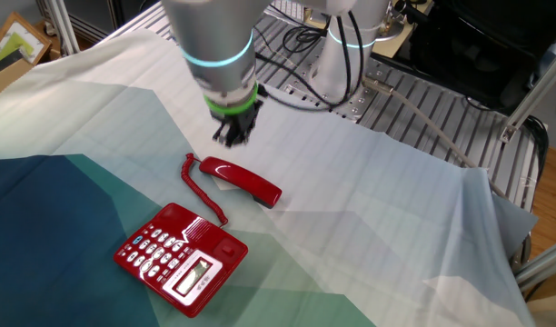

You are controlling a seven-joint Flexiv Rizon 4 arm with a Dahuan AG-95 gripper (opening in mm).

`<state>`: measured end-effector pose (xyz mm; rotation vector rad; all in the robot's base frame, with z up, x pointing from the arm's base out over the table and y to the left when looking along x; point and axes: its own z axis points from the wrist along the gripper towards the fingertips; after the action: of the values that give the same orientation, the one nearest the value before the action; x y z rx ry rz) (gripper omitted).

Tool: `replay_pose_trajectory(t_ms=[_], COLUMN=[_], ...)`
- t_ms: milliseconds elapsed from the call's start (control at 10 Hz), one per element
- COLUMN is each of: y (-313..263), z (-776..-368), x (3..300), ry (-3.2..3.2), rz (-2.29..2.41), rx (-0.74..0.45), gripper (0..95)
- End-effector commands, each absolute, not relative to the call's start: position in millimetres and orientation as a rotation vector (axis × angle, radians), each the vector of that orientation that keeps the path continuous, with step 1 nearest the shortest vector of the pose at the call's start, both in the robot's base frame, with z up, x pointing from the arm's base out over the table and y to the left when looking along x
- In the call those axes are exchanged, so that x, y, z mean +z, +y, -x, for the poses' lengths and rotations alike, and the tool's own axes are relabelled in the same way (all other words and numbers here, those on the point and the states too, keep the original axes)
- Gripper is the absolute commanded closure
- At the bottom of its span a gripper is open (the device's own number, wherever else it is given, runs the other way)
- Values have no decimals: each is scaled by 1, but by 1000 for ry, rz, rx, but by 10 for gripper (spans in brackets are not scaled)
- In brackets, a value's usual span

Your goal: Place the handset of the telephone on the corresponding phone cradle

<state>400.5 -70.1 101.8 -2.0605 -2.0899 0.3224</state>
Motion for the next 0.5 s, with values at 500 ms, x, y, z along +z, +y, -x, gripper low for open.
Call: replay_pose_trajectory(t_ms=[500], y=[-62], z=[-397], x=[108], ry=[-2480], rz=[1842], rx=[-149], gripper=[950])
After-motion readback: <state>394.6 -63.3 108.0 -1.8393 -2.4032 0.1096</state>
